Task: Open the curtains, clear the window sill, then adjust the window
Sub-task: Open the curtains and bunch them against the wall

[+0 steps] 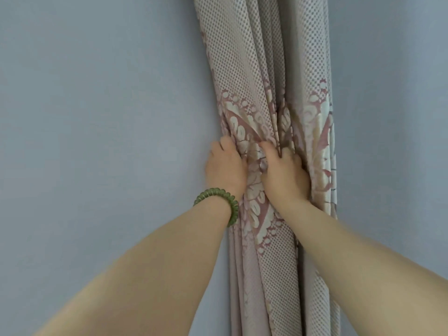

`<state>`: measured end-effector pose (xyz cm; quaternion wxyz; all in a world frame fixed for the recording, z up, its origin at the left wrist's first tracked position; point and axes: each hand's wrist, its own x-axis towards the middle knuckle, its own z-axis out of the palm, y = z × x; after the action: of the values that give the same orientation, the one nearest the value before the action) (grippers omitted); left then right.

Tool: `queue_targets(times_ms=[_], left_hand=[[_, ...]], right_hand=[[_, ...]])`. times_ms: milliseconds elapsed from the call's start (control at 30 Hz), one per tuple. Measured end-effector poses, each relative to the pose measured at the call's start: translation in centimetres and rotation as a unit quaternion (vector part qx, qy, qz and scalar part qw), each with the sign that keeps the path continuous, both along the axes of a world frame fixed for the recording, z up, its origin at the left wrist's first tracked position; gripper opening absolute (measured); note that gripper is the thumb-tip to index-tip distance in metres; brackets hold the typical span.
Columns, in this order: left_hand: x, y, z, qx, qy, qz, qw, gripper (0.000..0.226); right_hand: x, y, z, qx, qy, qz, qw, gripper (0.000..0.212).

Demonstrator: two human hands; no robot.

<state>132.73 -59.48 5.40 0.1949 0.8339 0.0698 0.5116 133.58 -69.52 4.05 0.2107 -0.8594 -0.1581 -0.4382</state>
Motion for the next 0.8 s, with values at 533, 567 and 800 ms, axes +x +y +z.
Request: queue_targets(times_ms=[533, 567, 800], left_hand=[[-29.6, 15.8, -1.0, -0.042, 0.136, 0.094, 0.985, 0.025], [-32.2, 17.0, -1.4, -0.051, 0.138, 0.113, 0.983, 0.025], [-53.4, 26.4, -4.2, -0.066, 0.121, 0.322, 0.937, 0.027]], right_hand=[[-24.5, 17.3, 0.8, 0.187, 0.188, 0.372, 0.89, 0.04], [-26.9, 18.9, 0.2, 0.185, 0.184, 0.397, 0.88, 0.037], [-46.4, 31.1, -3.8, 0.087, 0.223, 0.586, 0.775, 0.021]])
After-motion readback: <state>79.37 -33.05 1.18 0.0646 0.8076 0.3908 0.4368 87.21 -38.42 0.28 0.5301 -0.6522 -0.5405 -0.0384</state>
